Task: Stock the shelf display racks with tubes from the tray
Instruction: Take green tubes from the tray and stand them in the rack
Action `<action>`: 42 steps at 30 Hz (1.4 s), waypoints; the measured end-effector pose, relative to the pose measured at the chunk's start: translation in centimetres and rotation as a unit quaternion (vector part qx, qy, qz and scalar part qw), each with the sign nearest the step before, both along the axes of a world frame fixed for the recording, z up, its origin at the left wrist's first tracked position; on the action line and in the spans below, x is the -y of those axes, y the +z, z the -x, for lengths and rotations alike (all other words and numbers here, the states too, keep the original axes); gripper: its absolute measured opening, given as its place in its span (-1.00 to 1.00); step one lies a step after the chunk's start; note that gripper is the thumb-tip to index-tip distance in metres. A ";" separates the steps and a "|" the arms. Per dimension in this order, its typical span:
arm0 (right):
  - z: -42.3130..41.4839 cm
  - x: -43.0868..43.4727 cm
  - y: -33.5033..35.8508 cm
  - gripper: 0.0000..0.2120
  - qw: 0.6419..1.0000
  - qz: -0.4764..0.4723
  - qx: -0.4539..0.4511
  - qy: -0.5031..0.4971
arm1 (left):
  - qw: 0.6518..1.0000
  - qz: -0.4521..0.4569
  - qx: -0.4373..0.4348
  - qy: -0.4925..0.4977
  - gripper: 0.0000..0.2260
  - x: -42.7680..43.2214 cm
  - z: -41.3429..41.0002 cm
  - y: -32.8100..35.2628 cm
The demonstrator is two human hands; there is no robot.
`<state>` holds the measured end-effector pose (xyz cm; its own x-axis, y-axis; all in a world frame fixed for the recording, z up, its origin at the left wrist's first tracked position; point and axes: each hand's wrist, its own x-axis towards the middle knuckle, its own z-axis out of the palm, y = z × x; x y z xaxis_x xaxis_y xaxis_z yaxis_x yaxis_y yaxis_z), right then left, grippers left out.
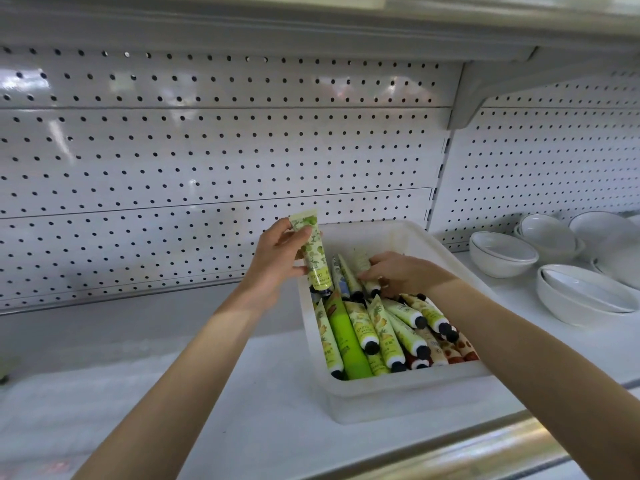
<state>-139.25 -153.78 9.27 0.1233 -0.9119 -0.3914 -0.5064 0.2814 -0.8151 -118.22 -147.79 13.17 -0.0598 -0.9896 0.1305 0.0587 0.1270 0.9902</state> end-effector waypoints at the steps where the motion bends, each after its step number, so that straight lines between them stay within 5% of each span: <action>1: 0.0 0.0 0.1 -0.68 1.000 0.001 0.030 0.000 | 1.000 -0.009 -0.005 0.002 -0.80 0.1 -0.1 0.0; 6: -0.6 -0.4 1.4 -0.64 0.982 0.046 0.182 0.007 | 1.000 -0.008 0.006 -0.003 -0.82 0.0 -0.5 -0.1; 15: -3.0 -3.1 5.5 -0.64 0.959 0.171 0.217 0.064 | 0.998 0.056 0.010 -0.001 -0.76 -1.2 -3.3 1.5; 21: -6.4 -5.3 7.3 -0.76 0.929 0.138 0.336 0.074 | 0.995 0.097 0.005 0.016 -0.76 -2.6 -6.5 2.8; 33: -15.1 -10.8 5.2 -0.83 0.943 0.203 0.258 0.058 | 0.995 0.089 0.019 0.032 -0.86 -6.2 -13.2 2.6; 42: -18.6 -13.6 4.5 -0.89 0.931 0.162 0.318 0.074 | 0.994 0.077 0.026 0.066 -0.82 -9.9 -16.5 1.7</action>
<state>-120.61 -140.20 13.73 0.3707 -0.9237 0.0964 0.0936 -0.0661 -0.9934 -101.70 -137.90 14.87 0.0592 -0.9576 0.2819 -0.0188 0.2813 0.9594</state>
